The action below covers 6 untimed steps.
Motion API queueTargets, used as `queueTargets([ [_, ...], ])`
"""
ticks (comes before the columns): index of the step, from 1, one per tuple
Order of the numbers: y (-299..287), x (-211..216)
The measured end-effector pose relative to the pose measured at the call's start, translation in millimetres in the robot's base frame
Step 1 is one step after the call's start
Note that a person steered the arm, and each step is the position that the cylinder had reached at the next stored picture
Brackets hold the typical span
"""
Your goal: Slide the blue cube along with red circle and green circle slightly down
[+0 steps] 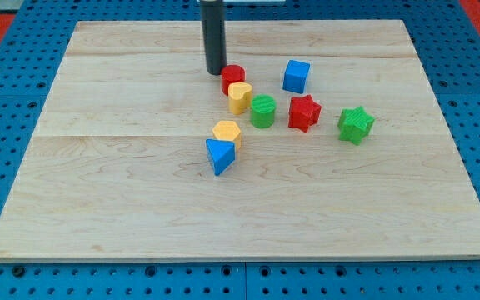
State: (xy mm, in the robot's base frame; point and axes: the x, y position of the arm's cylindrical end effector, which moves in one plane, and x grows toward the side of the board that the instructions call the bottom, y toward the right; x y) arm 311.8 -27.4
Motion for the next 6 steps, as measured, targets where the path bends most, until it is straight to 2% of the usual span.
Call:
queueTargets([
  [3,45.5,83.5],
  [4,54.3,87.5],
  [5,49.1,62.8],
  [6,52.8,11.5],
])
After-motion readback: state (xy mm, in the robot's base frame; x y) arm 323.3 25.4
